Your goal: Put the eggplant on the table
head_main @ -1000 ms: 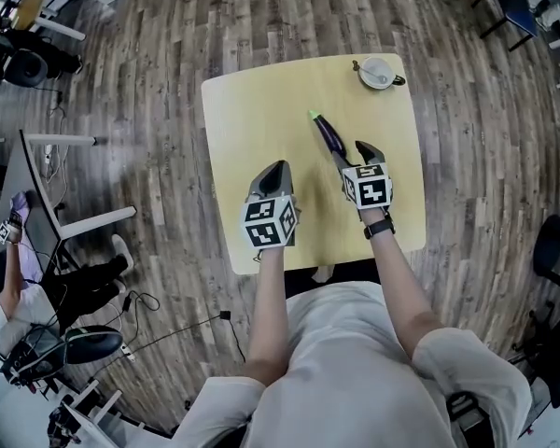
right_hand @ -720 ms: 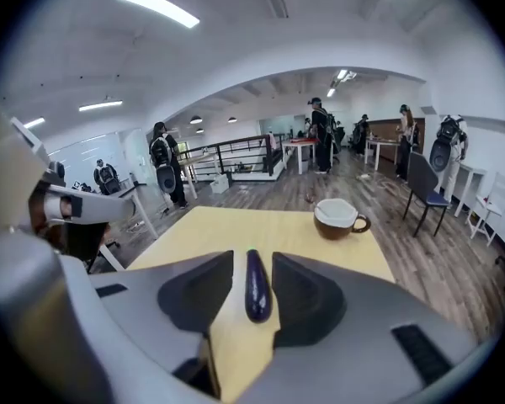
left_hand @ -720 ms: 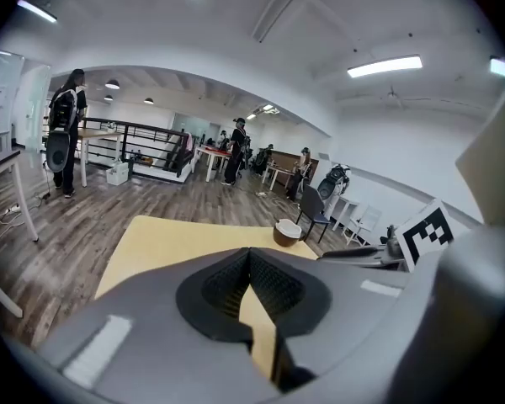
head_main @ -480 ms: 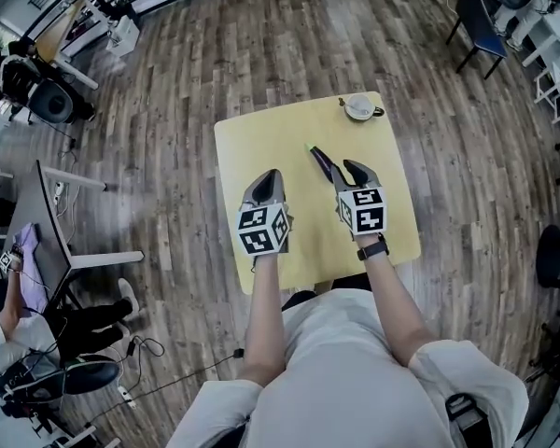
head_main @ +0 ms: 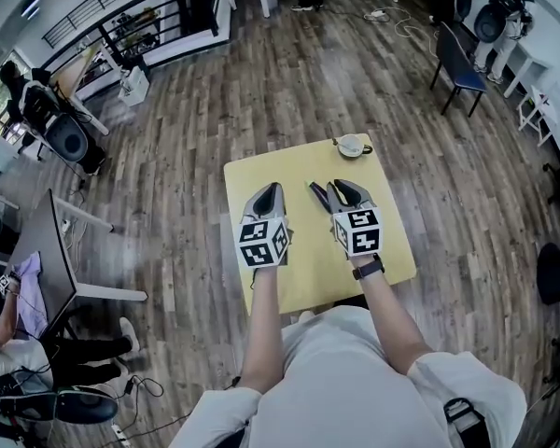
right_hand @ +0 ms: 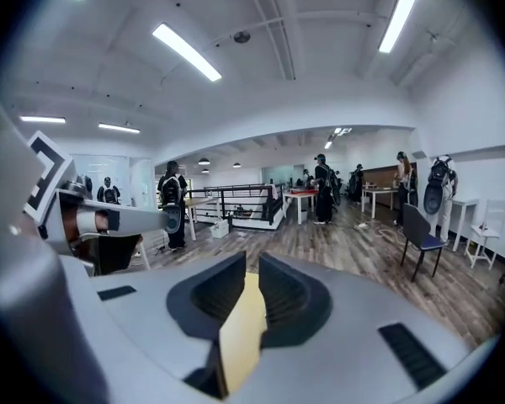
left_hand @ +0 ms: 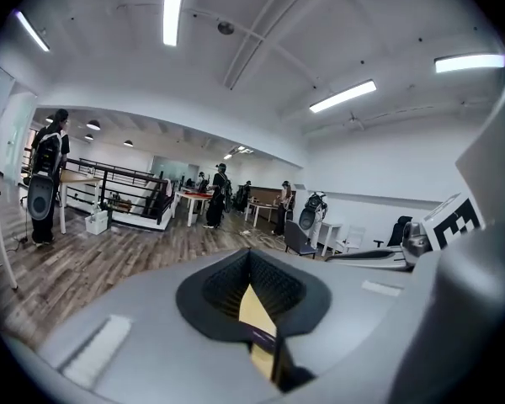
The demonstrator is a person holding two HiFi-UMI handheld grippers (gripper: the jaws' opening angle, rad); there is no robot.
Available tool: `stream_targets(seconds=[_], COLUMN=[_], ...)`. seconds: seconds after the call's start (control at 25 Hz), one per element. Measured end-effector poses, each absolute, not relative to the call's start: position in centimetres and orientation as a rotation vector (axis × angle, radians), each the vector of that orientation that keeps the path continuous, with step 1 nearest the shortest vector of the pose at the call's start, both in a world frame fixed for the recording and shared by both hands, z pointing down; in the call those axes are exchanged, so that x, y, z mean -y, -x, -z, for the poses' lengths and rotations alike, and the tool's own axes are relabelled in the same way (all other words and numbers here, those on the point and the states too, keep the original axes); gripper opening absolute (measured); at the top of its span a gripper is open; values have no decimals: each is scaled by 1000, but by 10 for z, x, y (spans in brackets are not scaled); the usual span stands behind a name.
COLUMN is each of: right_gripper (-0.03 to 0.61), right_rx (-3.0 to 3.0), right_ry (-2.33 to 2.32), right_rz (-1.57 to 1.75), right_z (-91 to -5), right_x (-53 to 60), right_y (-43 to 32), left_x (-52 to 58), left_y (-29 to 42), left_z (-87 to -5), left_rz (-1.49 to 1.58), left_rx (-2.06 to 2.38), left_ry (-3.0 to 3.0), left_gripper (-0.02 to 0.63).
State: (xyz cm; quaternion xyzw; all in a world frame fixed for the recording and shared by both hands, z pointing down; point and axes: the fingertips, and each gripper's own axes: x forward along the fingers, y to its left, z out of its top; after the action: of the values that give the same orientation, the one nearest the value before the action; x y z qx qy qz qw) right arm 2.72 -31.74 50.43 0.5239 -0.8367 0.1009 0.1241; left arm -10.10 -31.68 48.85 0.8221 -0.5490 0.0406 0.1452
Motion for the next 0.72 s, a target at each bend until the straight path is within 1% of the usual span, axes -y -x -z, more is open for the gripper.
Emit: stream_targets(seconds=[0.32, 0.48, 0.72], right_gripper=[22, 17, 17], right_rx=[2540, 2576, 2597], right_ry=[-1658, -1725, -1752], right_rz=[-123, -30, 21], right_z=[-434, -402, -378], right_x=[296, 284, 279], right_y=[-22, -27, -29], left_x=[296, 285, 286], left_y=[104, 108, 118], left_z=[-423, -392, -378], left_rz=[-16, 19, 53], left_rx=[1661, 1739, 1758], left_ry=[-2560, -2631, -2604], left_gripper=[9, 9, 9])
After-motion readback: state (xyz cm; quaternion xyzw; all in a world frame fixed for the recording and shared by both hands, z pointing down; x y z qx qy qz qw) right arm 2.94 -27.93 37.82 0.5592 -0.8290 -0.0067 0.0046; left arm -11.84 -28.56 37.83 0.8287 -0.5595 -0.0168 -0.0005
